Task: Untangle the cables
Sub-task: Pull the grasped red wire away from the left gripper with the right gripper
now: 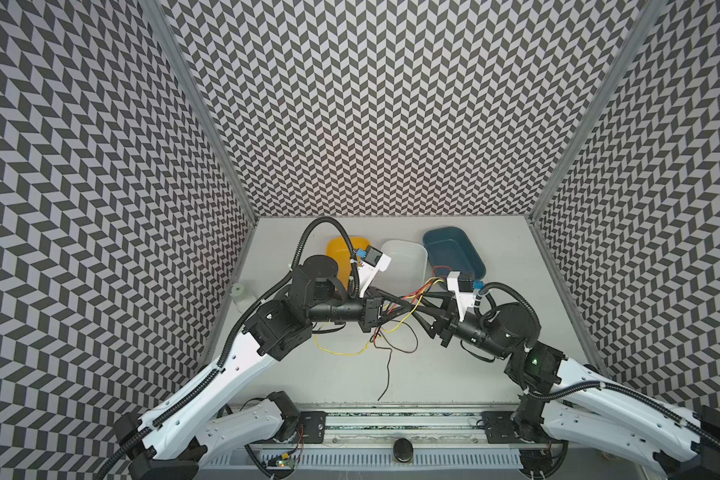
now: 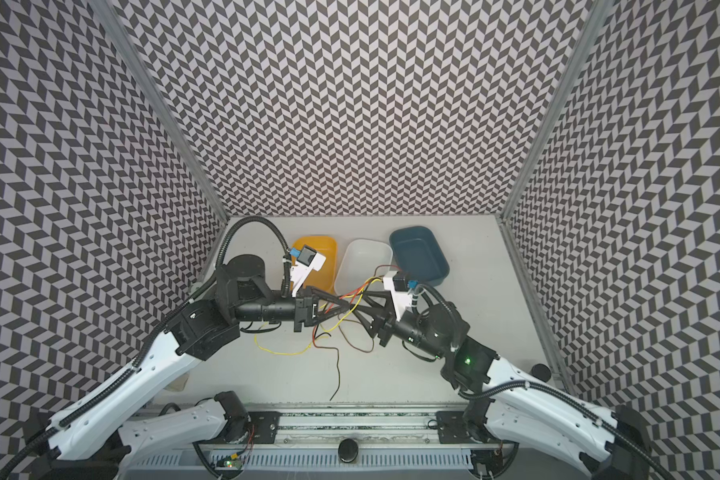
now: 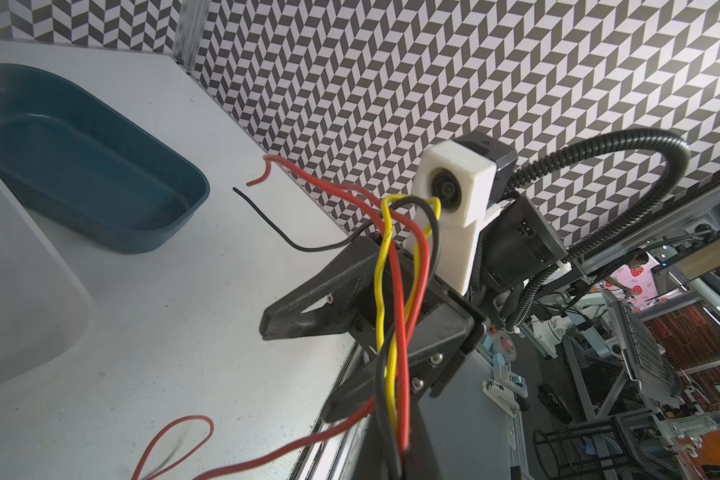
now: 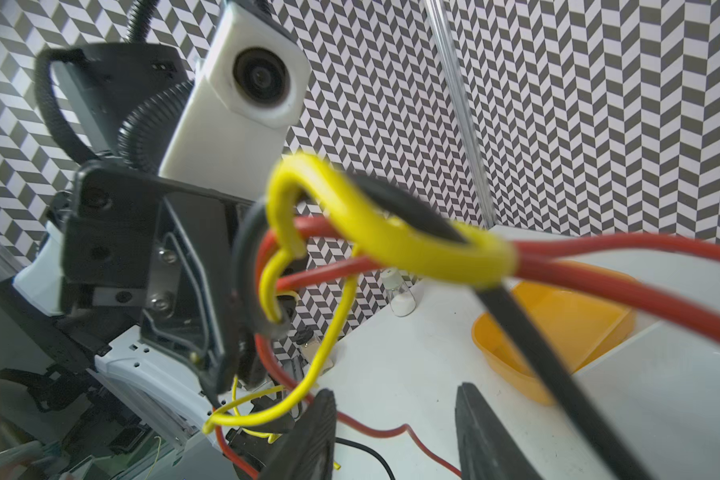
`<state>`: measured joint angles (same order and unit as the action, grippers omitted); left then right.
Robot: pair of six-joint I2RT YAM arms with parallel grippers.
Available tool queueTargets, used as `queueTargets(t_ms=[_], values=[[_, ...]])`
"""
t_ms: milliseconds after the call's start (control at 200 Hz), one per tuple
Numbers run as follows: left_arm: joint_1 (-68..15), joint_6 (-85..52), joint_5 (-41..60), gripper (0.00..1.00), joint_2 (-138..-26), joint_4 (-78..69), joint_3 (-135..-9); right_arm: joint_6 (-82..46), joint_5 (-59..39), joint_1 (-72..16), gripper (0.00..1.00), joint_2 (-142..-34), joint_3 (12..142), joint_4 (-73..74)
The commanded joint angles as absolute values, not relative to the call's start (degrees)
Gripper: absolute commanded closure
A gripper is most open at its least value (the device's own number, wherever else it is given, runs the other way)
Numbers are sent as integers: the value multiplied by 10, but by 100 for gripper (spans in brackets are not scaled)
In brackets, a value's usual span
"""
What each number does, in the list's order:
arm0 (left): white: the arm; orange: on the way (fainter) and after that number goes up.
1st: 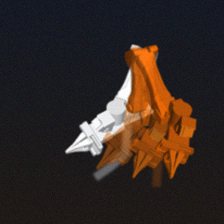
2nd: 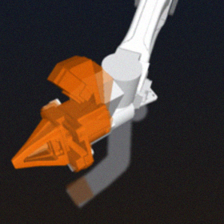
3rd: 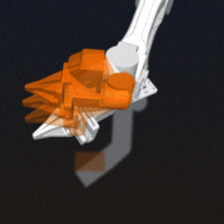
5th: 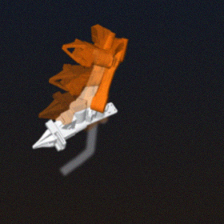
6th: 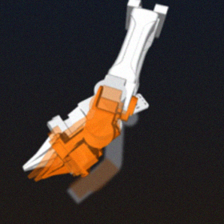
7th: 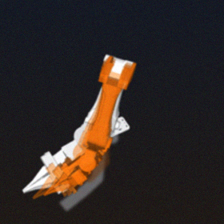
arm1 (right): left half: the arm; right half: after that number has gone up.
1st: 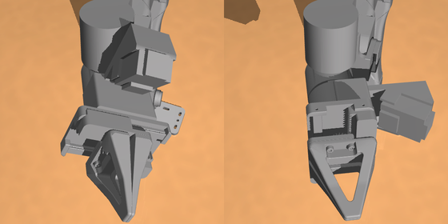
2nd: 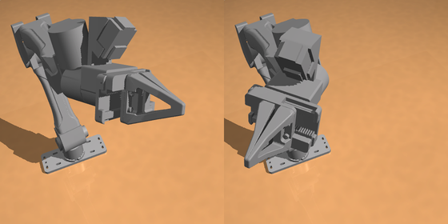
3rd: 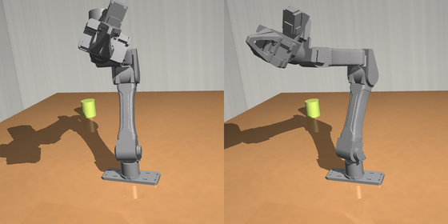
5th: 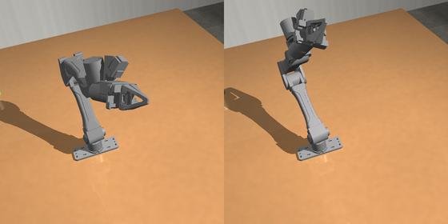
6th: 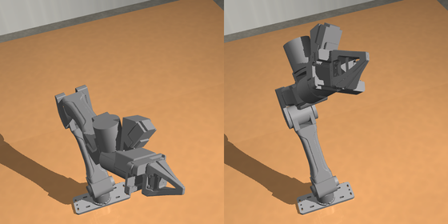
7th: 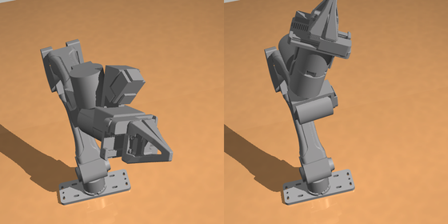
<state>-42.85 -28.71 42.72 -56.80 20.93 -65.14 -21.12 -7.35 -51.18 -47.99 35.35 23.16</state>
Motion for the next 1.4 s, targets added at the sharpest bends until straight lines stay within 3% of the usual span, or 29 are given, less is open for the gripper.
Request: queueTargets(t_ms=[0, 250, 401, 731, 911, 1001, 1031, 1082, 1127, 1262, 1397], values=[[-431, -299, 441, 100, -567, 174, -654, -200, -106, -516, 52, -491, 368, 282], [-426, -279, 423, 100, -560, 208, -676, -153, -73, -527, 45, -446, 327, 245], [-428, -299, 437, 100, -568, 177, -663, -160, -110, -533, 45, -468, 335, 264], [-428, -310, 438, 100, -568, 165, -660, -133, -67, -567, 49, -527, 357, 315], [-428, -313, 439, 100, -570, 156, -652, -121, -4, -578, 58, -548, 361, 338], [-428, -314, 441, 100, -570, 153, -650, -114, 39, -580, 67, -546, 357, 346], [-428, -313, 441, 100, -569, 154, -650, -112, 51, -580, 72, -544, 355, 349], [-428, -311, 440, 100, -568, 155, -650, -110, 65, -580, 90, -540, 354, 346], [-428, -308, 437, 100, -567, 160, -650, -102, 70, -580, 100, -535, 354, 335], [-423, -284, 420, 100, -553, 198, -669, -88, 104, -580, 100, -508, 343, 272], [-405, -257, 406, 100, -538, 250, -703, -97, 207, -578, 100, -472, 311, 214]])
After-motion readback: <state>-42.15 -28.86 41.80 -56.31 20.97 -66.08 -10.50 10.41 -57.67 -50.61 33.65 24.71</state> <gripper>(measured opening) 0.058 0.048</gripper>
